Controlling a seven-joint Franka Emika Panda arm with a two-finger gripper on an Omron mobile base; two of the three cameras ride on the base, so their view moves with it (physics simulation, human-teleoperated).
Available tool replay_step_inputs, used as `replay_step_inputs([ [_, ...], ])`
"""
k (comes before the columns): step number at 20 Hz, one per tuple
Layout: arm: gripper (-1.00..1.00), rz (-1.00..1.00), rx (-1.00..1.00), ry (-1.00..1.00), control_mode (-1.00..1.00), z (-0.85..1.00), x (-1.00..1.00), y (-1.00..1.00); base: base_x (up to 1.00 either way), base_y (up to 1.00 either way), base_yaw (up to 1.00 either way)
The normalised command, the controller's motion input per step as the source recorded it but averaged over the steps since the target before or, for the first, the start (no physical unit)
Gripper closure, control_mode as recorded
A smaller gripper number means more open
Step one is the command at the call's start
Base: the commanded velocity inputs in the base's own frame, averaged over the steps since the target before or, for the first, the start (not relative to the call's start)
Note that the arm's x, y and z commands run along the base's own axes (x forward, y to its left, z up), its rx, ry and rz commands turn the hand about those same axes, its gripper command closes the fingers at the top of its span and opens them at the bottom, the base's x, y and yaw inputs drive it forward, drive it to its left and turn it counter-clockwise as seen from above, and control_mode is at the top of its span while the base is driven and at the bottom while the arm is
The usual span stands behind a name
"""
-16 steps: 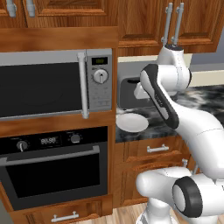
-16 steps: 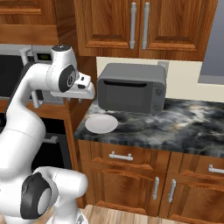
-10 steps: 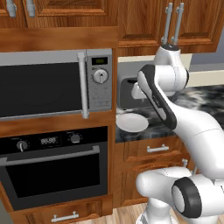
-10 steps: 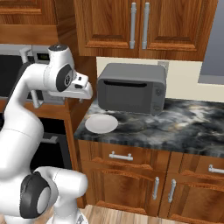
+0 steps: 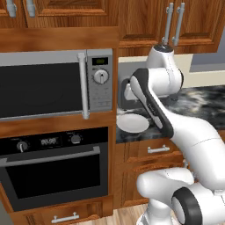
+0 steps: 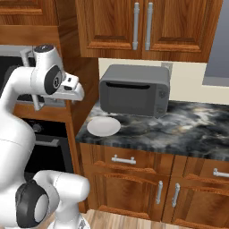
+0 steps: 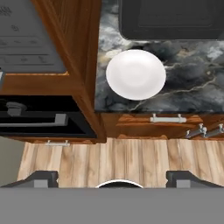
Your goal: Take the fish from the oven and place it on the plate on the counter.
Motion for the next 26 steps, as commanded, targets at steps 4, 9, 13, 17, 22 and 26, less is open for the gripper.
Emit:
replay_step_inputs([
  [4, -1.0, 0.17, -0.11, -0.16, -1.0, 0.25, -0.43, 0.82, 0.0, 0.0, 0.0],
  [9, -1.0, 0.3, -0.15, -0.01, -1.0, 0.1, -0.12, 0.95, 0.0, 0.0, 0.0],
  [13, -1.0, 0.06, -0.23, 0.09, -1.0, 0.0, -0.09, 0.63, 0.0, 0.0, 0.0],
  [17, -1.0, 0.08, -0.19, 0.16, -1.0, 0.0, -0.09, 0.38, 0.0, 0.0, 0.0],
  [22, -1.0, 0.08, -0.2, -0.24, -1.0, -0.28, -0.79, 0.66, 0.0, 0.0, 0.0],
  [26, -1.0, 0.17, -0.14, -0.23, -1.0, -0.41, -0.69, 0.61, 0.0, 0.0, 0.0],
])
